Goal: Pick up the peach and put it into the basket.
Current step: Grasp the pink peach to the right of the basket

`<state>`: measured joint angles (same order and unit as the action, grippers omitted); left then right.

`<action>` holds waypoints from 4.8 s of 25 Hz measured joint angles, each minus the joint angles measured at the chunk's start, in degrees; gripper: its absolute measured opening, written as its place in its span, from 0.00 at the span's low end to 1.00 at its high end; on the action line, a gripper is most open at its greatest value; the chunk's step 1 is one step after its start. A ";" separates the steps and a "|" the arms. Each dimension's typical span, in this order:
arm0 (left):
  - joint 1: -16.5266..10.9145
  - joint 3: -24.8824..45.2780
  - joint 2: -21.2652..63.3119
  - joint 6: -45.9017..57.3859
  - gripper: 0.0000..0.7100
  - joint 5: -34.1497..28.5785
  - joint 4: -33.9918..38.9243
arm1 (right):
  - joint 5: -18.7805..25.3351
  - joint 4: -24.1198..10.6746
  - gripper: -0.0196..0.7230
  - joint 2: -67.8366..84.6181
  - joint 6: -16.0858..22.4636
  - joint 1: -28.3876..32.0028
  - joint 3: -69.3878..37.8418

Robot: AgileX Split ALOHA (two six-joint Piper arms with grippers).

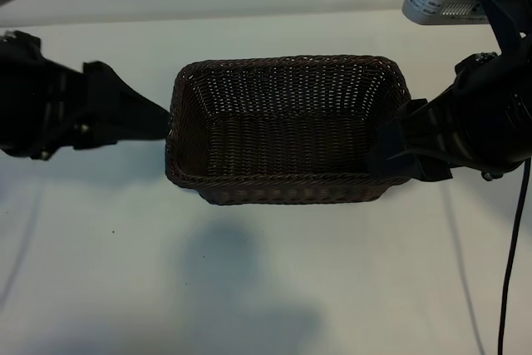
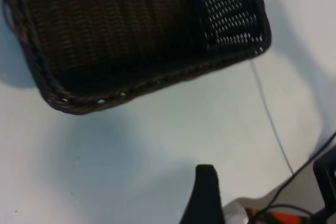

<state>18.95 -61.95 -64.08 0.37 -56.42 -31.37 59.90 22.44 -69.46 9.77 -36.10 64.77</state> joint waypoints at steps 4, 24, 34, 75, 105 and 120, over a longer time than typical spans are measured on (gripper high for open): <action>2.05 0.00 0.00 0.24 0.81 0.00 0.35 | 0.00 0.00 0.72 0.00 0.00 0.00 0.00; 2.26 0.00 5.73 7.64 0.81 -3.11 7.99 | 0.00 0.06 0.72 0.00 0.00 0.00 0.00; 2.26 7.92 5.75 7.50 0.81 1.05 3.41 | 0.00 0.11 0.72 0.00 0.00 0.00 0.00; 9.87 8.67 0.41 9.33 0.78 6.41 -0.83 | 0.00 0.11 0.72 0.00 0.00 0.00 0.00; 10.23 6.61 0.35 12.20 0.78 5.92 2.07 | 0.00 0.11 0.72 0.00 0.00 0.00 0.00; 10.23 6.61 0.35 12.04 0.78 5.85 2.07 | -3.51 0.11 0.72 0.00 -0.13 0.00 0.00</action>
<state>29.18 -55.34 -63.73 12.41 -50.57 -29.30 56.39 22.55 -69.46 9.64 -36.10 64.77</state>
